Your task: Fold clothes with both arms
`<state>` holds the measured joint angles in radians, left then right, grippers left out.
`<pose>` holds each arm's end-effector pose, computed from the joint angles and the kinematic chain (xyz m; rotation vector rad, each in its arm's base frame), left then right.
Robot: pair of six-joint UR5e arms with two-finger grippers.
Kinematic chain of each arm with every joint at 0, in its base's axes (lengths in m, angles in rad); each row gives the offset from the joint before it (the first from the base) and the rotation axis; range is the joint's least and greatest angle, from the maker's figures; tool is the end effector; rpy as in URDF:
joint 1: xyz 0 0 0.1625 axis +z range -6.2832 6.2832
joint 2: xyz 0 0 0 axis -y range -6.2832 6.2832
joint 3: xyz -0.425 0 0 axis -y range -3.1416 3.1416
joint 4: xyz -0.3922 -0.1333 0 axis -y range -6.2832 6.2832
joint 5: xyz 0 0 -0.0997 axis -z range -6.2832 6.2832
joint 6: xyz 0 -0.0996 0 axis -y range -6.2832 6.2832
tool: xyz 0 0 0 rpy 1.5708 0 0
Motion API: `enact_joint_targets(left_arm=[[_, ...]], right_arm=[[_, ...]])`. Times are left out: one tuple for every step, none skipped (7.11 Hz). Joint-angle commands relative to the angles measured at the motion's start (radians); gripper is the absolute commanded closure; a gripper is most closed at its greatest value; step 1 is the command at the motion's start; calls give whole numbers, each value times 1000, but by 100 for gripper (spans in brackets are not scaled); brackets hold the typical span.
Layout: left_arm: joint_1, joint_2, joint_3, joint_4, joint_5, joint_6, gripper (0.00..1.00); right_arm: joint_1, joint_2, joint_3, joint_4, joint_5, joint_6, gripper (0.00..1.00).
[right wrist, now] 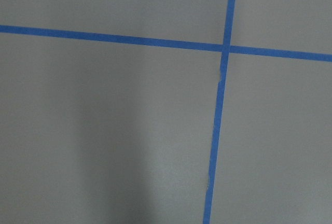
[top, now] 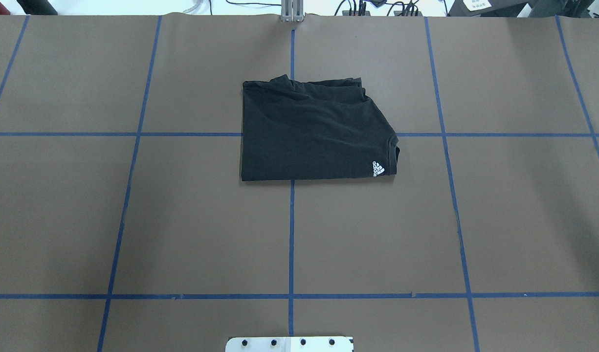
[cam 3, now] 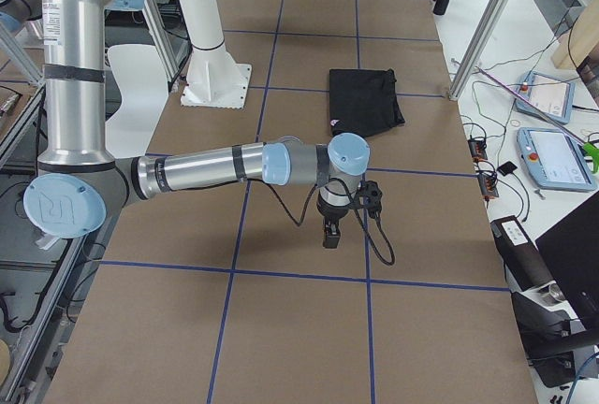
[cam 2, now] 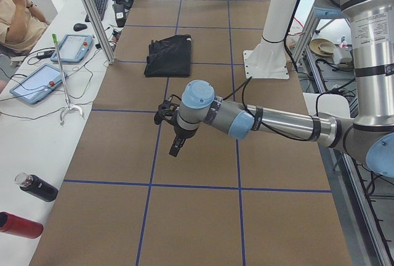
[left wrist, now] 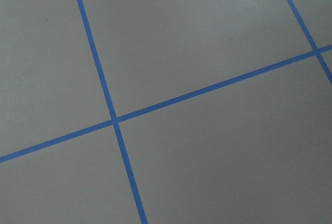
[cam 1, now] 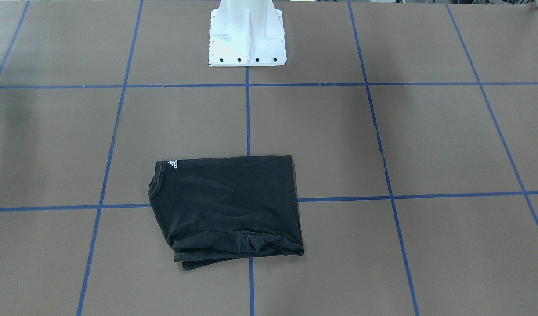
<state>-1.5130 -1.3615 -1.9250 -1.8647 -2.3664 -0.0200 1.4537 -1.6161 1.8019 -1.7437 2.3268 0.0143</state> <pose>-0.0378 -0.4225 0.5423 0.3848 0.7986 0.2098 0.0100 -0.4712 0.5858 -0.0374 -0.7555 -0.1027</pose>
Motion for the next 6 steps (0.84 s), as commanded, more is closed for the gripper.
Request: enact_joint_targets(left_arm=[[-3, -1, 6, -2, -10, 0, 0], [-4, 13, -30, 4, -8, 0, 0], [0, 9, -5, -2, -5, 0, 0], [-3, -2, -26, -1, -8, 0, 0], [-1, -2, -26, 7, -5, 0, 0], [-4, 4, -38, 5, -8, 0, 0]], right_arm=[[-1, 21, -35, 4, 0, -2, 0], [-1, 30, -50, 9, 0, 1, 0], [-1, 47, -55, 9, 2, 1, 0], [26, 41, -52, 7, 32, -5, 0], [31, 41, -52, 7, 46, -4, 0], [31, 50, -61, 7, 49, -1, 0]])
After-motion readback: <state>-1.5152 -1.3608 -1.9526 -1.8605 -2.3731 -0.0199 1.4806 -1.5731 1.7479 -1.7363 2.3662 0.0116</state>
